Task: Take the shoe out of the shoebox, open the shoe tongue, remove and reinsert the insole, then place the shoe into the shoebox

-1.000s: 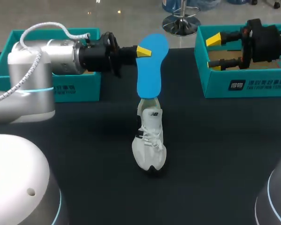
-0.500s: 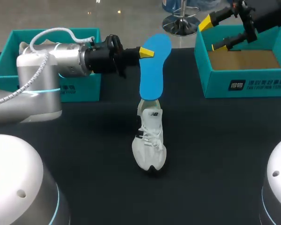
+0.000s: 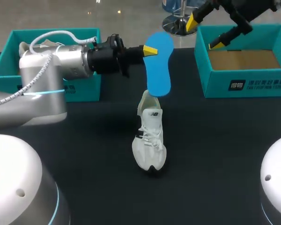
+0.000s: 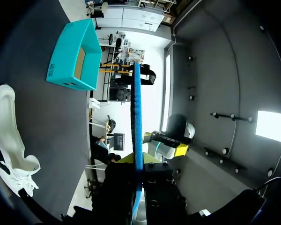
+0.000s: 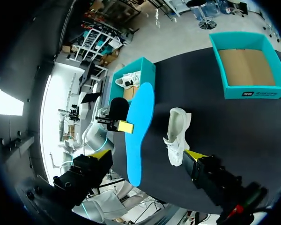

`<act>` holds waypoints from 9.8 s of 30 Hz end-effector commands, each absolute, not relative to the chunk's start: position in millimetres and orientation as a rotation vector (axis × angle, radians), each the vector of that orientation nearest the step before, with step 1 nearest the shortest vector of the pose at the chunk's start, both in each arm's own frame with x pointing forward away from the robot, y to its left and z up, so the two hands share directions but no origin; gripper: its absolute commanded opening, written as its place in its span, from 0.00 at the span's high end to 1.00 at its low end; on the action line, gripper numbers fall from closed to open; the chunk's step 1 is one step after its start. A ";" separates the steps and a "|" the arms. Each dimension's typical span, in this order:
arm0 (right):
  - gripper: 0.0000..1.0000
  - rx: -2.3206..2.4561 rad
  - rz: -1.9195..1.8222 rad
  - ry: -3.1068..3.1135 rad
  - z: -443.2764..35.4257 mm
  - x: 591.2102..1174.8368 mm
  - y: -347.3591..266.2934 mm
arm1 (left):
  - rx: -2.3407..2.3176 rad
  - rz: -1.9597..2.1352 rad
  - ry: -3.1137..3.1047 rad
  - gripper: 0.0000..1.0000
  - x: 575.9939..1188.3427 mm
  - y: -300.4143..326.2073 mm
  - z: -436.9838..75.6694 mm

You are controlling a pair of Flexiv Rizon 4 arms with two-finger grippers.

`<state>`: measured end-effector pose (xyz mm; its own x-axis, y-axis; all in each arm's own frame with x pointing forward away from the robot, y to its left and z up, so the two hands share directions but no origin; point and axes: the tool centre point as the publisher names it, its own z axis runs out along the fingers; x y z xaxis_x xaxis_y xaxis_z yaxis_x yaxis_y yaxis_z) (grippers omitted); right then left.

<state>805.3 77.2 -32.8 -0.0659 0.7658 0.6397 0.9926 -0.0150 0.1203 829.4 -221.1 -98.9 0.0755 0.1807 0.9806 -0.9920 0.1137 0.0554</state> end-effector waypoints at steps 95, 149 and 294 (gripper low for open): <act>0.00 -1.867 -0.754 -2.014 -44.1 821.3 155.1 | 1.166 1.175 -1.139 1.00 836.3 -229.3 -112.6; 0.00 -1.427 -1.311 -1.426 -109.6 806.8 87.9 | 1.096 1.172 -1.224 1.00 832.8 -203.3 -98.1; 0.00 -1.403 -1.277 -1.435 -92.6 830.9 121.0 | -2.544 2.539 -2.226 1.00 861.1 -231.6 -107.2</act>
